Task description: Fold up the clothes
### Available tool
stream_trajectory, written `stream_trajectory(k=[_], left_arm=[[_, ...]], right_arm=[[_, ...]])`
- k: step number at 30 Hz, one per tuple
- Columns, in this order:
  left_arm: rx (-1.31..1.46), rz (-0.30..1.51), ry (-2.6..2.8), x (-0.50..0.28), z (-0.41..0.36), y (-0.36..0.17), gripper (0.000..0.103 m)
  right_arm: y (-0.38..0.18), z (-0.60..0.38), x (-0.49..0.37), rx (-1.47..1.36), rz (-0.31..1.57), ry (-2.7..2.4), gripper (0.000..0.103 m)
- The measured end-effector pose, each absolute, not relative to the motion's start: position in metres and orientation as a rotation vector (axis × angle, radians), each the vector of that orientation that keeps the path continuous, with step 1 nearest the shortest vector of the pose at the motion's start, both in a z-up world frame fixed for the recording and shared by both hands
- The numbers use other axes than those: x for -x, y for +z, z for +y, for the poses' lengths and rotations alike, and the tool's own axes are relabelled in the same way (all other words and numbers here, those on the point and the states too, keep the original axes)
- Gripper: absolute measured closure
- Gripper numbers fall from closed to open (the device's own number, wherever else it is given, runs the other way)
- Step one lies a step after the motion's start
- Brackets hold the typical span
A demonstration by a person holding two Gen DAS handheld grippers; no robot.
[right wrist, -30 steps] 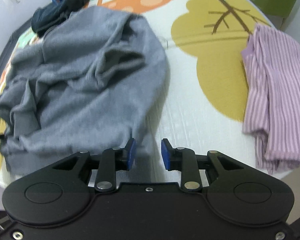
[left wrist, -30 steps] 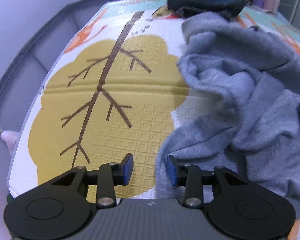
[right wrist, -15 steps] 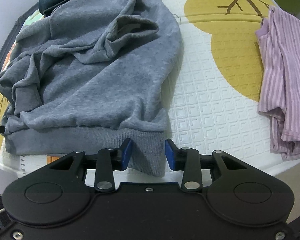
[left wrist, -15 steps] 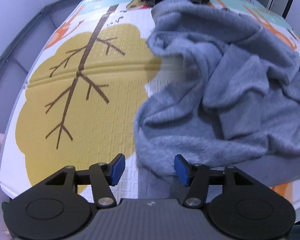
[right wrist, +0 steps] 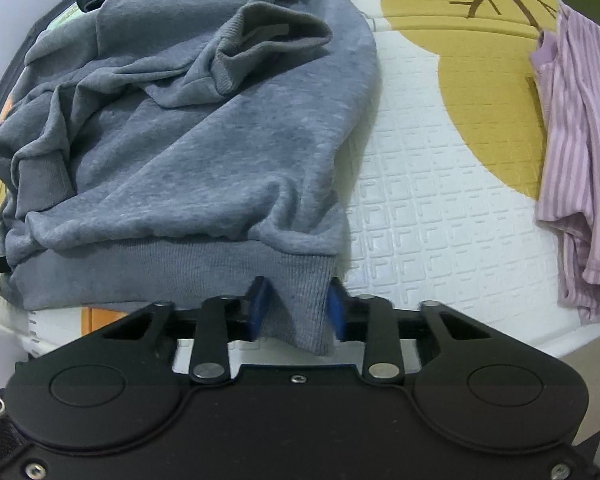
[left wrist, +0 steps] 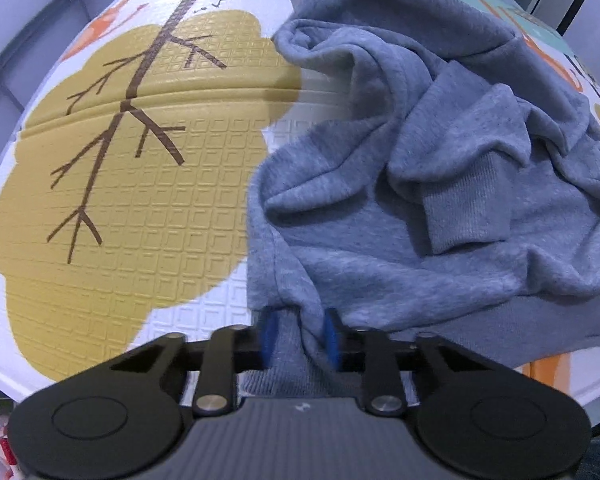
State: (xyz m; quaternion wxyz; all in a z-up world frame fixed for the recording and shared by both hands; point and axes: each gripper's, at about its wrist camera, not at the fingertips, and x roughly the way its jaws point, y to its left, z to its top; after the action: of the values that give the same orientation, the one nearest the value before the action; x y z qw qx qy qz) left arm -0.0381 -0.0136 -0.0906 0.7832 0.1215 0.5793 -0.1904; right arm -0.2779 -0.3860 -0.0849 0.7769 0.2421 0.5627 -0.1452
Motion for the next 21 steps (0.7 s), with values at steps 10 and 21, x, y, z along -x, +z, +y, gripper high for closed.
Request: stream_trajectory(k=[10,21], left_arm=[[-0.235,1.265,-0.395,0.036,-0.006,-0.066,0.086],[-0.244,1.366,-0.311,0.031,-0.001,-0.090,0.088]], right_arm=[[-0.063,-0.384,0.279,-0.446,1.220,-0.310,0.098],[-0.041,-0.361,0.270,-0.172,1.348,-0.266,0.098]])
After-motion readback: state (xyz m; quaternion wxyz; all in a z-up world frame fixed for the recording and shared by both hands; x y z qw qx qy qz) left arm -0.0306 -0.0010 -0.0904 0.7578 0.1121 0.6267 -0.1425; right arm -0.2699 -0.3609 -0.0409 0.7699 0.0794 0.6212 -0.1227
